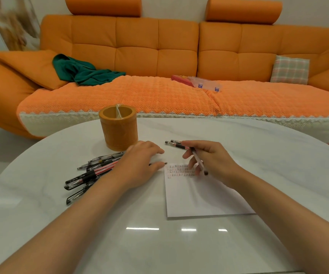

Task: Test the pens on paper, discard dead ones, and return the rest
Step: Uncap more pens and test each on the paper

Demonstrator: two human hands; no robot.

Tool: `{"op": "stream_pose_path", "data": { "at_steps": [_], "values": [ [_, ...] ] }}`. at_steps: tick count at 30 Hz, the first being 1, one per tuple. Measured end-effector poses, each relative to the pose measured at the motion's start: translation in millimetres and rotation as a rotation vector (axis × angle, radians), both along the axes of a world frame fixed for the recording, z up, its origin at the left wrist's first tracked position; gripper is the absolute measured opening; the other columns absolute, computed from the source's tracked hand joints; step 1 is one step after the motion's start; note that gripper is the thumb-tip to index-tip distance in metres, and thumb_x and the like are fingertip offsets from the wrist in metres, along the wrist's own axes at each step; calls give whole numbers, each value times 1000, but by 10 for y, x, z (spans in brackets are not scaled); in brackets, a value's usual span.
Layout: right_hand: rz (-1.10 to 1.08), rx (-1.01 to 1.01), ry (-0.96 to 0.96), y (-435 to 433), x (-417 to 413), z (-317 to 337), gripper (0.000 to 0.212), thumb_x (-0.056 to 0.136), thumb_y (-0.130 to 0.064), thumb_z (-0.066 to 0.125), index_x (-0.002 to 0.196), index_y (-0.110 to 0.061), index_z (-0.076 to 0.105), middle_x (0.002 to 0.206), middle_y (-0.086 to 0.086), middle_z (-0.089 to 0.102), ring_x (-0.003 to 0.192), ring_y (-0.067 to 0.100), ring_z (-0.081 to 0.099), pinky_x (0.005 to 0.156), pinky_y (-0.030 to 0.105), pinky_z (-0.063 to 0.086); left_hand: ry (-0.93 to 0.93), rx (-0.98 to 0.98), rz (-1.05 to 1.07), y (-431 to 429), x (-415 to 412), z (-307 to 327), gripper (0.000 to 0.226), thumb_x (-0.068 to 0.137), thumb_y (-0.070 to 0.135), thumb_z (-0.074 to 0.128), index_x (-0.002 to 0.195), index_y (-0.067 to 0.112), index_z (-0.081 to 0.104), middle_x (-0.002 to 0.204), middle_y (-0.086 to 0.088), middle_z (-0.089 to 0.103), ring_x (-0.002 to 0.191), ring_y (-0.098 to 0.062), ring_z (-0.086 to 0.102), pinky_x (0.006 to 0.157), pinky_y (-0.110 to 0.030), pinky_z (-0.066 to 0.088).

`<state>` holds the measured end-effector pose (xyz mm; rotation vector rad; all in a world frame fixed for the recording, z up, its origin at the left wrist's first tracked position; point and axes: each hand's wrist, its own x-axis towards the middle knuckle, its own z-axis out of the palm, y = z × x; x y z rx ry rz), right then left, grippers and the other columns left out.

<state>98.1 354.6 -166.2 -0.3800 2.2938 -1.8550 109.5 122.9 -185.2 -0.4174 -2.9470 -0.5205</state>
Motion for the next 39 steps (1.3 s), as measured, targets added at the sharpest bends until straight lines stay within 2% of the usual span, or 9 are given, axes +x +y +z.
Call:
{"op": "stream_pose_path", "data": {
  "at_steps": [5,8,12,18,22,27,31,34,39],
  "values": [
    [7,-72,-92,53,-22,75,39,102,4,34,105,-12,71,94,11,61,53,25,59,50,34,50,42,-143,11,-20,20,37,32,98,44,53,127,36,64,135,15,53,127,-10,40,104,-35,32],
    [-21,201,96,74,-69,51,20,98,-8,56,106,-26,62,94,2,62,55,17,55,52,31,46,71,-112,31,7,33,59,22,97,41,57,116,38,68,128,17,59,120,-9,44,97,-32,34],
    [-25,614,316,58,-95,23,19,90,-23,70,100,-39,66,87,-21,64,63,1,51,62,22,39,128,25,71,46,54,127,15,95,38,63,110,38,69,103,19,65,103,-7,53,84,-28,38],
    [-12,682,378,8,-71,-12,18,92,-24,68,102,-38,73,88,-24,64,71,-21,48,58,14,30,96,108,73,62,72,134,15,94,35,66,108,37,69,89,25,55,88,-4,52,70,-23,43],
    [11,699,389,-22,-60,-19,17,92,-25,67,101,-39,72,91,-23,66,73,-21,48,59,16,31,97,130,36,70,72,141,14,93,34,66,106,39,69,88,25,58,86,-3,51,65,-17,37],
    [89,709,416,-71,3,-17,17,94,-25,64,102,-38,70,91,-26,63,74,-19,49,58,14,30,24,169,-32,112,97,156,13,92,34,69,104,39,70,91,23,63,86,-4,55,70,-24,47],
    [76,765,467,-112,52,18,16,98,-31,54,107,-37,65,91,-22,62,78,-5,53,63,24,39,-78,424,-3,163,100,171,11,89,33,73,99,37,73,86,19,70,82,-5,62,69,-25,53],
    [57,906,542,-125,91,59,15,90,-43,48,86,-35,60,77,-10,62,74,12,56,61,33,44,-200,658,38,215,116,240,14,83,29,80,96,29,74,80,12,75,79,-1,68,69,-18,53],
    [-54,1085,715,-166,86,34,67,71,-88,40,58,-22,50,52,-4,50,52,11,45,46,31,32,-404,803,41,310,188,320,12,86,29,76,93,19,78,85,2,78,80,-6,72,68,-20,52]
  ]
}}
